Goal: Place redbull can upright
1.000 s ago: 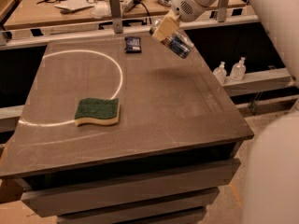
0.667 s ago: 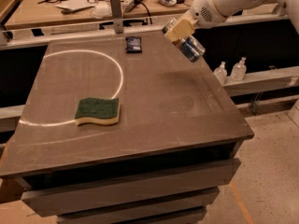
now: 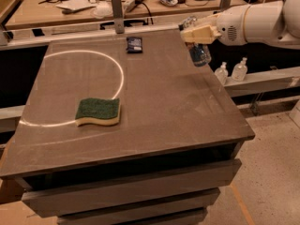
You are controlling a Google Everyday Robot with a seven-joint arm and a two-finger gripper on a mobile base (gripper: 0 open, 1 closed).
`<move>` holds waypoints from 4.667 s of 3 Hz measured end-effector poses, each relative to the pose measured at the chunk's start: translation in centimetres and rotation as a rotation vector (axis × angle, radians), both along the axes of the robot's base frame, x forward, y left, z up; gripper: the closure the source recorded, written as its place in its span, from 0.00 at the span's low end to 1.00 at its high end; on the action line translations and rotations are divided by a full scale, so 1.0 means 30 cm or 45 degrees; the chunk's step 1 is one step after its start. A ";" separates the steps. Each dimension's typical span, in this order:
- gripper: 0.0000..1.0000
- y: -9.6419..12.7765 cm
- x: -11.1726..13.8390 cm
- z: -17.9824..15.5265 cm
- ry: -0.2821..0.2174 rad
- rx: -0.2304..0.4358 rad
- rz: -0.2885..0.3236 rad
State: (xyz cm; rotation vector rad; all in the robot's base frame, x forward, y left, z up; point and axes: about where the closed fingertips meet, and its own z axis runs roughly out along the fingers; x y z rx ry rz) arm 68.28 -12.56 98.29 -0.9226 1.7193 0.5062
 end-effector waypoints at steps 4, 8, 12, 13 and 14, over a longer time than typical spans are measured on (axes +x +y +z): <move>1.00 0.053 -0.071 -0.083 -0.071 0.342 0.223; 0.00 0.087 -0.088 -0.226 -0.097 0.491 0.486; 0.00 -0.122 -0.134 -0.194 -0.090 0.279 0.423; 0.00 -0.170 -0.141 -0.183 -0.063 0.179 0.376; 0.00 -0.201 -0.143 -0.184 -0.045 0.106 0.339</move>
Offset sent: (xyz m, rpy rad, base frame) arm -0.0247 0.0009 -0.0133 0.2126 -0.0745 0.1433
